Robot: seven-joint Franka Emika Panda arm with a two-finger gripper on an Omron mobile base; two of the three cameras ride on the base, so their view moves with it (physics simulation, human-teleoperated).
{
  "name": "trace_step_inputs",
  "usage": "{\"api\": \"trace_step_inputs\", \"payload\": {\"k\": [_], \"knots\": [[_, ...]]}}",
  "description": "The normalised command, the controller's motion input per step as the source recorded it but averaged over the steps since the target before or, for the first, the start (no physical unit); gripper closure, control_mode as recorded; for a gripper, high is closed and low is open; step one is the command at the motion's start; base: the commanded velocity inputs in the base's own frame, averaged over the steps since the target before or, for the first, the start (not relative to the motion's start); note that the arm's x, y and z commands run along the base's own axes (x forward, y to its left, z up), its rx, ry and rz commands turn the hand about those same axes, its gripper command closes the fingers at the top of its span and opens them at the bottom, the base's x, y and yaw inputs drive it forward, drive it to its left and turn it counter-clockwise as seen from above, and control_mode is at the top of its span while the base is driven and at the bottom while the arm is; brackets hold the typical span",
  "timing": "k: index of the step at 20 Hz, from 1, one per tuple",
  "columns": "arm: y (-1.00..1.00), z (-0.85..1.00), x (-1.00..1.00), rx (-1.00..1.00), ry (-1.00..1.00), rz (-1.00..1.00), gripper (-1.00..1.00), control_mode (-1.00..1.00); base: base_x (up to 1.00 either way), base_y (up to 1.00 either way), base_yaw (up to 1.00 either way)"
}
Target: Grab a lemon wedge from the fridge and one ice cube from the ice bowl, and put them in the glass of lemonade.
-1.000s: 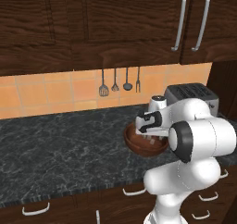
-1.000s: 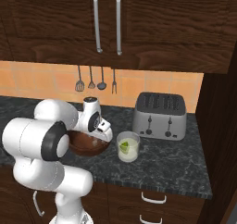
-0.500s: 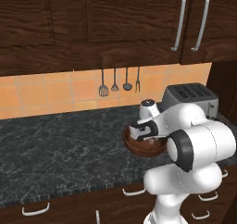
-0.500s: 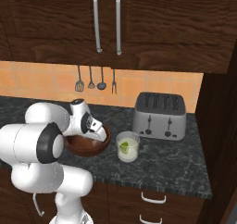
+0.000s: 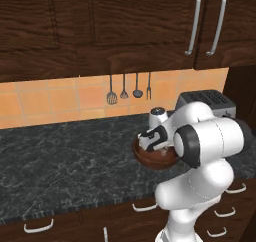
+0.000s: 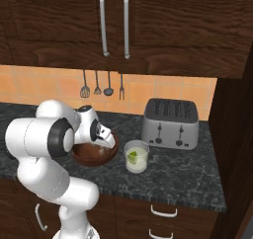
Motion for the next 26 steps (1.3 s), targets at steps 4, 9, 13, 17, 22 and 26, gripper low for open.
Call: {"api": "trace_step_inputs", "payload": {"k": [4, 9, 13, 17, 22, 26], "knots": [[0.0, -0.1, 0.0, 0.0, -0.03, 0.0, -1.0, -1.0, 0.0, 0.0, 0.0], [0.0, -0.06, 0.0, 0.0, -0.03, 0.0, 1.0, -1.0, 0.0, 0.0, 0.0], [0.0, 0.0, 0.0, 0.0, 0.0, 0.0, 1.0, -1.0, 0.0, 0.0, 0.0], [0.0, 0.09, -0.03, 0.0, -0.04, 0.0, 1.0, -1.0, 0.0, 0.0, 0.0], [-0.42, 0.9, -0.12, 0.02, -0.08, -0.1, 1.0, -1.0, 0.0, 0.0, 0.0], [-0.95, 0.89, -0.1, 0.0, 0.0, -0.16, 1.0, -1.0, 0.0, 0.0, 0.0]]}}
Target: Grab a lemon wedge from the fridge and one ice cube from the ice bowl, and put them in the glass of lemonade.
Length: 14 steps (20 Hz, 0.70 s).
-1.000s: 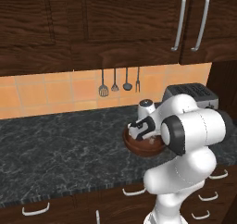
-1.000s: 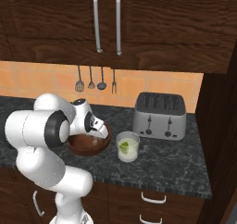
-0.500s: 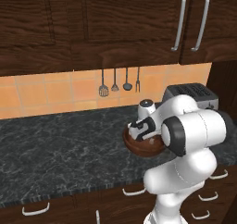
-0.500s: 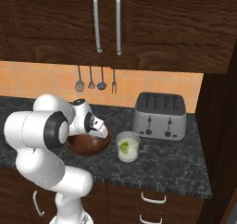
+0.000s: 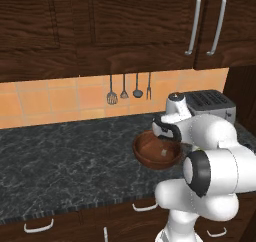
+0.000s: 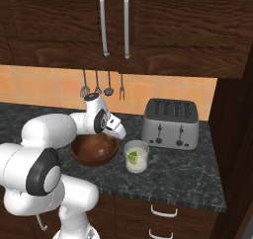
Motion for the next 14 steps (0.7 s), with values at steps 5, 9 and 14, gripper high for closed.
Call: {"api": "trace_step_inputs", "payload": {"k": [5, 9, 14], "knots": [[-1.0, 0.53, -0.04, -0.02, 0.04, -0.19, 1.0, -1.0, 0.0, 0.0, 0.0], [-1.0, -0.36, -0.47, 0.0, 0.19, -0.2, 1.0, -1.0, 0.0, 0.0, 0.0], [-0.43, -0.33, -0.44, 0.0, 0.06, -0.02, 1.0, -1.0, 0.0, 0.0, 0.0]]}}
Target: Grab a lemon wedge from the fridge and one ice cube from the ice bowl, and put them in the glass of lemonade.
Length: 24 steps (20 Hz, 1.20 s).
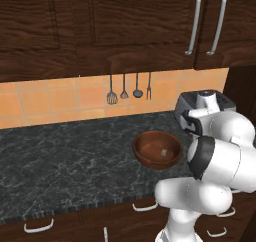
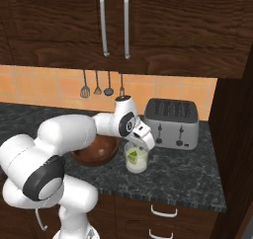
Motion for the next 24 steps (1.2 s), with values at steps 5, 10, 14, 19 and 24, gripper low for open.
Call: {"api": "trace_step_inputs", "payload": {"k": [5, 10, 14, 19, 24], "knots": [[0.01, 0.31, -0.01, 0.0, 0.0, 0.0, -1.0, -1.0, 0.0, 0.0, 0.0], [0.44, 0.71, -0.16, -0.04, -0.03, 0.0, -1.0, -1.0, 0.0, 0.0, 0.0], [0.78, 0.46, -0.8, -0.16, -0.15, 0.15, -1.0, -1.0, 0.0, 0.0, 0.0], [0.86, 0.08, -1.0, -0.18, -0.34, 0.25, -1.0, -1.0, 0.0, 0.0, 0.0], [0.8, 0.17, -0.87, -0.26, -0.55, 0.21, -1.0, -1.0, 0.0, 0.0, 0.0]]}}
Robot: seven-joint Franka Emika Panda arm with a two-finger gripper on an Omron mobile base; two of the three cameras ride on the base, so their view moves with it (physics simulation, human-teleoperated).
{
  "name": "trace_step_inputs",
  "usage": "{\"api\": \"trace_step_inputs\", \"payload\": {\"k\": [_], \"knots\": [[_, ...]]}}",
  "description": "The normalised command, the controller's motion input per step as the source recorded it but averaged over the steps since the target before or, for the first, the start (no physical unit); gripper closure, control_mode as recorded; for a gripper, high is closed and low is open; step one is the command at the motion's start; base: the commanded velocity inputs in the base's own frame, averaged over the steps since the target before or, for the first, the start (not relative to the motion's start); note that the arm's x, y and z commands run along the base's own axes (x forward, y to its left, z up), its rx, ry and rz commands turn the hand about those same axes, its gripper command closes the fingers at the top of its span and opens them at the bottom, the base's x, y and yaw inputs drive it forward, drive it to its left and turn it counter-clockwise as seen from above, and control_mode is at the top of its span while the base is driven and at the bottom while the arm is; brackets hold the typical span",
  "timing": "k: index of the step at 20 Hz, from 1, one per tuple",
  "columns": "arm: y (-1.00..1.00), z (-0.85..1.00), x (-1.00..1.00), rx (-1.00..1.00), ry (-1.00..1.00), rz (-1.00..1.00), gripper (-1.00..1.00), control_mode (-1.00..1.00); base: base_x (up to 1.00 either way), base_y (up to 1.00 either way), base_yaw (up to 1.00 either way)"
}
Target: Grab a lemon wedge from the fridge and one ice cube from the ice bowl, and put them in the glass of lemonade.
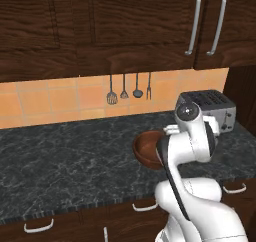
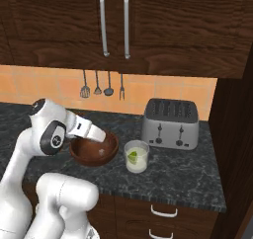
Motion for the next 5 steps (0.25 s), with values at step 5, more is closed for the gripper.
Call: {"api": "trace_step_inputs", "payload": {"k": [5], "knots": [[-0.02, 0.0, -0.04, 0.03, -0.02, 0.0, -1.0, -1.0, 0.0, 0.0, 0.0]]}}
